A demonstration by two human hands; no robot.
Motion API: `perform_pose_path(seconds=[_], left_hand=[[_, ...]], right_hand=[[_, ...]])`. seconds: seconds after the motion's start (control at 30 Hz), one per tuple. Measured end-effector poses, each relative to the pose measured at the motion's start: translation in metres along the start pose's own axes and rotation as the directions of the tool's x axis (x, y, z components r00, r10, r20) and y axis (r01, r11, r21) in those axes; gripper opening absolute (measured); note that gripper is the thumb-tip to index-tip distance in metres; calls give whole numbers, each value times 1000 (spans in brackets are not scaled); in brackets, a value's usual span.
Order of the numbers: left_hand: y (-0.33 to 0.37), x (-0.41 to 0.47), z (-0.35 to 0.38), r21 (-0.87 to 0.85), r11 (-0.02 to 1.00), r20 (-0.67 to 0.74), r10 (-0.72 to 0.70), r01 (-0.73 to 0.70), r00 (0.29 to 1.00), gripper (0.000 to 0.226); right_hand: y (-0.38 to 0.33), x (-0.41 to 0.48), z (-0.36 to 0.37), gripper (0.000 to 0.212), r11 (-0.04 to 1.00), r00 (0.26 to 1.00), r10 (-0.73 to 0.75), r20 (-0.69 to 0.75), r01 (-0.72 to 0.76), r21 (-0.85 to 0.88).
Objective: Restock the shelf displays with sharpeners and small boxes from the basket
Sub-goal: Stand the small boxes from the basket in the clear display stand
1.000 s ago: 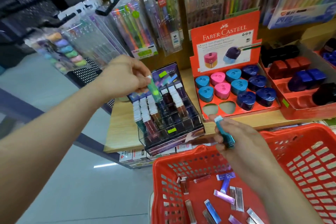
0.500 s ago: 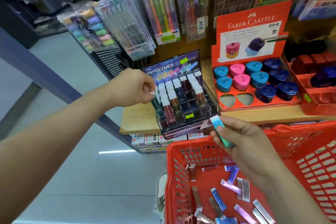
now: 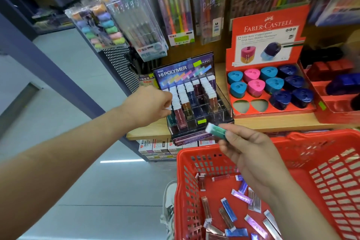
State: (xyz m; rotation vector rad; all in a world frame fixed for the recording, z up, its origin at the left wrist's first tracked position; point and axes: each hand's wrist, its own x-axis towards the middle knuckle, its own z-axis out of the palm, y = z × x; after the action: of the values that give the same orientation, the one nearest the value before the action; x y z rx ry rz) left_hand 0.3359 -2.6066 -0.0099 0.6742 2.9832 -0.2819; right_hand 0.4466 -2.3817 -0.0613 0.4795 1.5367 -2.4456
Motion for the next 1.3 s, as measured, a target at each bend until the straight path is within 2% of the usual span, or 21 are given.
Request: perform_pose_path(seconds=[0.07,0.17,0.2,0.23,0.27,0.3,0.33,0.37,0.43,0.53,0.6,0.7,0.83,0.93,1.03,1.3], left_hand=[[2,1,-1,33,999,15,-31,31,999,20],[4,0,-10,40,996,21,-84,83,996,21],[7,0,-16,-20,995,11,-98,98,995,20],[12,0,-23,-182,976,16,-119,120,993,20],[19,-1,-31,-429,889,68,-143,159,987,21],[28,-2,-40,-670,710,172,-134,215,976,23],[38,-4,-47,-811,519,275,-71,271,959,24],[45,-6,-51,-864,404,330,0,302,944,25],[55,-10,-53,-890,346,343,74,298,937,23],[49,-10,-55,-909,341,252,-14,241,968,15],[30,-9,-61,-910,370,141,-152,189,978,11],[-5,-12,-68,-818,546,26,-281,183,959,7],[-14,-15,-49,-607,763,54,-240,223,969,6],[-8,-13,-28,-414,898,-2,-163,147,987,6],[-9,-11,-19,-313,945,-59,-117,93,991,13],[5,-5,-3,-82,996,-84,38,-45,996,16]], right_hand=[[-2,-2,2,24,1000,1000,-1,26,0,31],[-3,-3,3,21,998,1000,-18,-13,19,64],[-3,-3,4,19,998,999,-24,-32,25,55],[-4,-3,4,18,999,999,-31,-45,32,39],[-3,-3,5,17,999,998,-39,-55,40,29],[-3,-3,5,17,998,997,-46,-65,49,34],[-2,-3,6,17,997,996,-55,-72,59,55],[-1,-2,7,18,994,995,-63,-76,69,82],[-1,-3,10,22,988,994,-83,-72,91,122],[-2,-4,14,15,981,994,-96,-50,103,166],[-3,-4,11,10,980,995,-85,-61,94,174],[-4,1,1,14,988,992,-64,-106,78,134],[0,6,-4,18,997,991,-70,-115,72,10],[5,8,-2,22,996,993,-61,-98,55,-67],[11,9,-1,25,990,997,-37,-75,26,-139],[16,8,-7,24,973,997,-25,-69,8,-229]])
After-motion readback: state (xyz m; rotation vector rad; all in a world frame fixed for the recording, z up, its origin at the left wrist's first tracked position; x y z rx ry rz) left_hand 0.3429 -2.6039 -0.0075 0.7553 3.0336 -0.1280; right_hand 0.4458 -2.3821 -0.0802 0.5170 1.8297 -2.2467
